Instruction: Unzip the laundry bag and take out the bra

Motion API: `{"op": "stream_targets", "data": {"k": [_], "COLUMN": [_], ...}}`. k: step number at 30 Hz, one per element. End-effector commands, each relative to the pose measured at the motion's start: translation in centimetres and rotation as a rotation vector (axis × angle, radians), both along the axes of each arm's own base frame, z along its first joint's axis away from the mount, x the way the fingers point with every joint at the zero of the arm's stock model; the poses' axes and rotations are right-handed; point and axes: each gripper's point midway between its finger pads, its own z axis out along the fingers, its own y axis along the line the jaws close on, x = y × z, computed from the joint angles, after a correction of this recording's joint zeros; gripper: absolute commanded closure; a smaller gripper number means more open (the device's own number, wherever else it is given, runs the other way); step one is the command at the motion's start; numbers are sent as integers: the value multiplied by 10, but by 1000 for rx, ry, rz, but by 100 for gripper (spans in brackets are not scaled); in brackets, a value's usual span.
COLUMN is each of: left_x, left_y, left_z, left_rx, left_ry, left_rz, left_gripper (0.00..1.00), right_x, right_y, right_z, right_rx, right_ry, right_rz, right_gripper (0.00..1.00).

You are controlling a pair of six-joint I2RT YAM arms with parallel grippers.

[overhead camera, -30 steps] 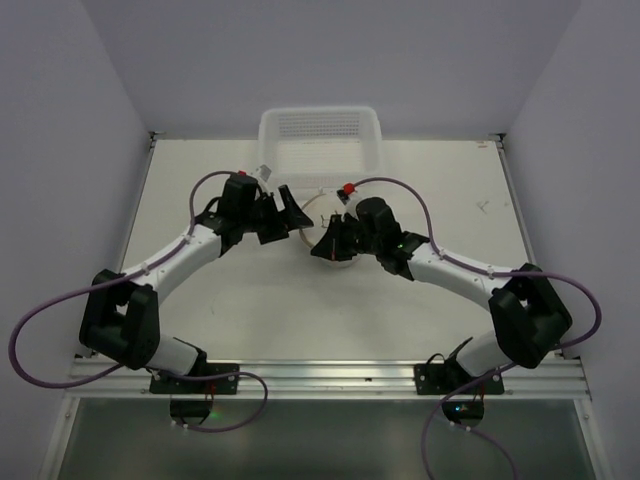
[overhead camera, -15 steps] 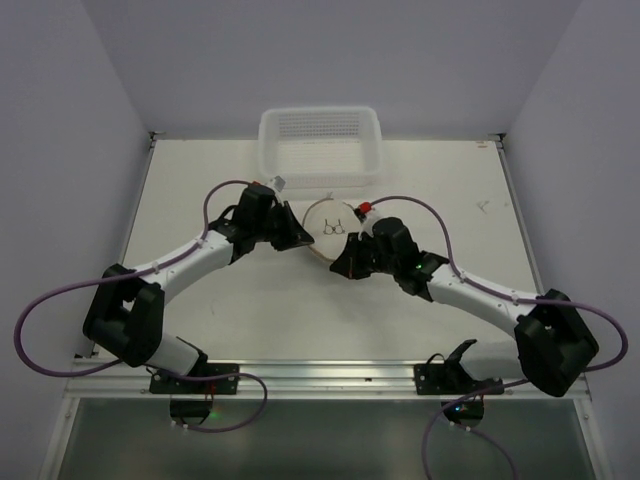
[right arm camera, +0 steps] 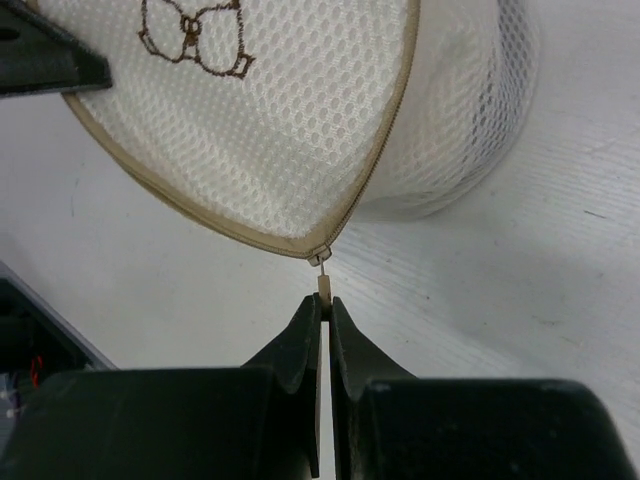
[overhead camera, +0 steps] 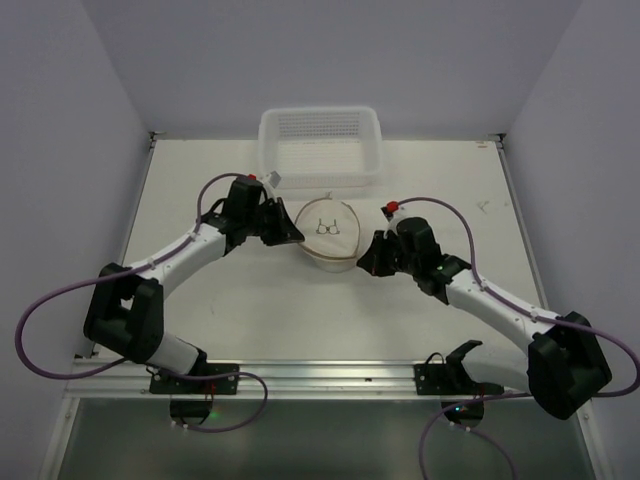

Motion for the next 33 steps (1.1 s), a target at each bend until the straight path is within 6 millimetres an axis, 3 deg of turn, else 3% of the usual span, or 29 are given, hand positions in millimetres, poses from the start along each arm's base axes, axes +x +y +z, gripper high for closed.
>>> {"op": "stream_targets", "data": {"k": [1, 4, 7, 8, 10, 11, 12, 13, 14, 16, 20, 23, 27, 31, 33], "left_x": [32, 60, 87, 95, 99, 97, 95, 93, 83, 73, 29, 3, -16, -18, -17], "left_y": [17, 4, -10, -17, -22, -20, -17, -9, 0, 12, 21, 4, -17, -15, -13], "left_z": [13, 23, 38, 46, 53, 57, 57, 69, 55, 50, 34, 29, 19, 3, 2], "left_rx": [69, 47, -1, -30, -58, -68, -64, -58, -46, -31, -76, -101, -112, -91, -77], "left_ry": [-97, -124, -141, -141, -146, -143, -136, -167, -130, -120, -40, -18, 13, 36, 29], "left_rz": [-20, -28, -12, -8, -1, 17, 39, 84, 122, 180, 211, 169, 140, 165, 171], "left_gripper": [100, 100, 87, 74, 56, 35, 25, 17, 5, 0, 0, 3, 12, 35, 57], "right_x": [-6, -18, -25, -25, -22, -21, -19, -16, -11, -6, 2, 2, 1, -2, -4], "right_y": [11, 46, 83, 92, 107, 113, 117, 120, 122, 124, 131, 133, 133, 130, 124], "right_z": [9, 25, 45, 53, 59, 63, 63, 64, 62, 60, 63, 61, 58, 59, 56], "right_rx": [9, 75, 179, 228, 279, 306, 312, 316, 308, 293, 285, 279, 271, 263, 243], "right_ry": [4, 16, 32, 53, 56, 63, 62, 53, 52, 44, 31, 31, 35, 29, 28], "right_rz": [90, 178, 235, 225, 227, 233, 236, 235, 230, 228, 234, 238, 243, 249, 242], "right_gripper": [100, 100, 100, 100, 100, 100, 100, 100, 100, 100, 100, 100, 100, 100, 100]}}
